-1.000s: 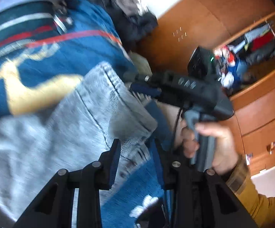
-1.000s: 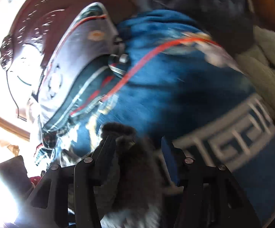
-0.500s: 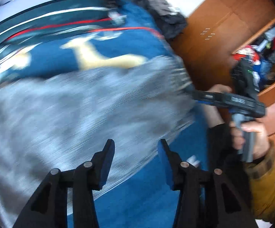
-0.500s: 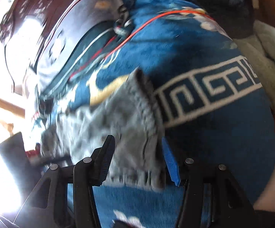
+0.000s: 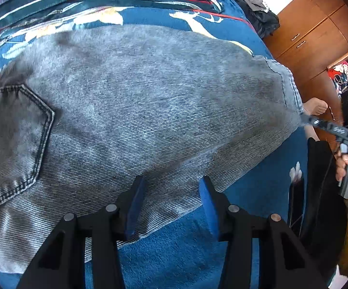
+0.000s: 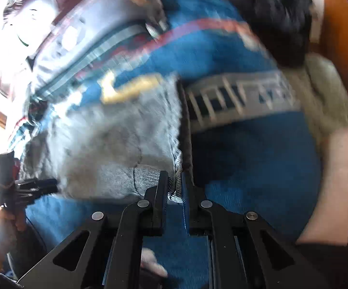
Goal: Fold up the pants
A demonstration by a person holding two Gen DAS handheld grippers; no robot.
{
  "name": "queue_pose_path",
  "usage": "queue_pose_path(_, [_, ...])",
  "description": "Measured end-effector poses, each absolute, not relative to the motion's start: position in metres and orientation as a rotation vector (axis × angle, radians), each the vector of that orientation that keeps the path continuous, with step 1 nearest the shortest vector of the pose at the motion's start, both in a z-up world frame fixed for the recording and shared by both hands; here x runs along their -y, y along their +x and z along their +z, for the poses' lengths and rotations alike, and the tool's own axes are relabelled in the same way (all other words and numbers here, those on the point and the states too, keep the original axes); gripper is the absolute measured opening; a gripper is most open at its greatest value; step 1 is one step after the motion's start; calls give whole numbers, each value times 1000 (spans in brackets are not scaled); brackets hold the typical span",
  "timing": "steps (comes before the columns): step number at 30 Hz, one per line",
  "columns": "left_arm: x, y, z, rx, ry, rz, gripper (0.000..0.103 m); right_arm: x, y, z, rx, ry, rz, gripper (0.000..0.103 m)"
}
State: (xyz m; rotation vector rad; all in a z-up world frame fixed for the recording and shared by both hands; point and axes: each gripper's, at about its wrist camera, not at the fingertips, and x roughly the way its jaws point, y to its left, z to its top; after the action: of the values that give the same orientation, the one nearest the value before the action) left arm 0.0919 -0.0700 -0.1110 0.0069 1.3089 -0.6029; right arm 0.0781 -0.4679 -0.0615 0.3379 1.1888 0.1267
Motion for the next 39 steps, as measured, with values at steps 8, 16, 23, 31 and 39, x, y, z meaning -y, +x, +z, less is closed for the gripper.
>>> queue_pose_path(8, [72,96,-89,-1303,-2,-630,50,482,88,-51,-1166,380,74,37])
queue_pose_path(16, [59,163,-61,-1202,-16,-498,58,482,158,-36,-1064,440,103,39])
queue_pose_path(23, [-4,231,-101,-1279,-225,-224,55,468,185,-80,-1114,436,55,23])
queue_pose_path(31, [-51,219,-122,-1146,-454,-147,7,452,192,-51,-961,286,5,15])
queue_pose_path(39, [-8,201,-92,-1101,-196,-157,41,472,182,-71,-1030,390,-29,32])
